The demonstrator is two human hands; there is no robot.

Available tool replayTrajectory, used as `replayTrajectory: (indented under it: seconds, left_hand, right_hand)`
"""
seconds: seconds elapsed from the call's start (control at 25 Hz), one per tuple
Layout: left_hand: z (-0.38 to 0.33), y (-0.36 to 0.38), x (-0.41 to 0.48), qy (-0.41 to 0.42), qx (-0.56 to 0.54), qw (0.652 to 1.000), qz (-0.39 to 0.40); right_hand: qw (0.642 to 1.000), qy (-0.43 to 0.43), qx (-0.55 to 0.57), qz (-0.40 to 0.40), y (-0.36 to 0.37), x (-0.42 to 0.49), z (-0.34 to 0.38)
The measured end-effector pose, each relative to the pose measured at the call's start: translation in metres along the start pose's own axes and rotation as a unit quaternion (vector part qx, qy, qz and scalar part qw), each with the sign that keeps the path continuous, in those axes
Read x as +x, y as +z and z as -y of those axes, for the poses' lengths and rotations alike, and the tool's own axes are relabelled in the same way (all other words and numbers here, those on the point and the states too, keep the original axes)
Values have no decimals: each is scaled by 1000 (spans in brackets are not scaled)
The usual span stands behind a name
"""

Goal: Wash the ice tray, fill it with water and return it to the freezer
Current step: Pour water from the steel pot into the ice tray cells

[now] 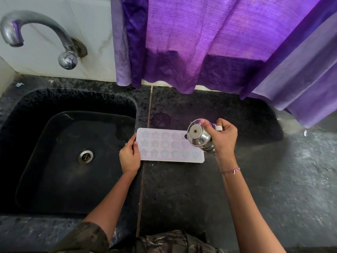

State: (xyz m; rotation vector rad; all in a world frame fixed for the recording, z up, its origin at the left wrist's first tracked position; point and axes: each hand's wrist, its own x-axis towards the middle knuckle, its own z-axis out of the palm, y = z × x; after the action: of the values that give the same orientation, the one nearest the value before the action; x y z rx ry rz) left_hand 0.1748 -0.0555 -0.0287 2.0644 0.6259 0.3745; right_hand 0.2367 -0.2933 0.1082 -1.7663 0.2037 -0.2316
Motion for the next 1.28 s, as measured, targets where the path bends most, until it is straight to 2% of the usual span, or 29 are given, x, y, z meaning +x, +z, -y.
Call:
replayTrajectory:
  seconds: [0.32,0.48,0.64,0.8,0.96,1.28]
  left_hand:
    - [-2,0,-1,-1,-4,1000,2]
    - [-3,-1,-1,3,-1,1000,3]
    - [-3,-2,0,1,4,1000,3]
    - [-1,-1,0,-1,-3,1000,4]
    - [0,0,0,-2,-3,1000,1]
    - [-1,0,1,-4,-6,1000,2]
  right_hand:
    - [1000,4,7,-7,-3,2,3]
    - [995,46,85,-15,-4,4,4]
    - [976,110,186,-35,-6,5,4]
    - [966,124,225,-42,-2,3,6]
    - [971,112,211,-32,6,1,7]
    - [993,52,103,11,21,-6,7]
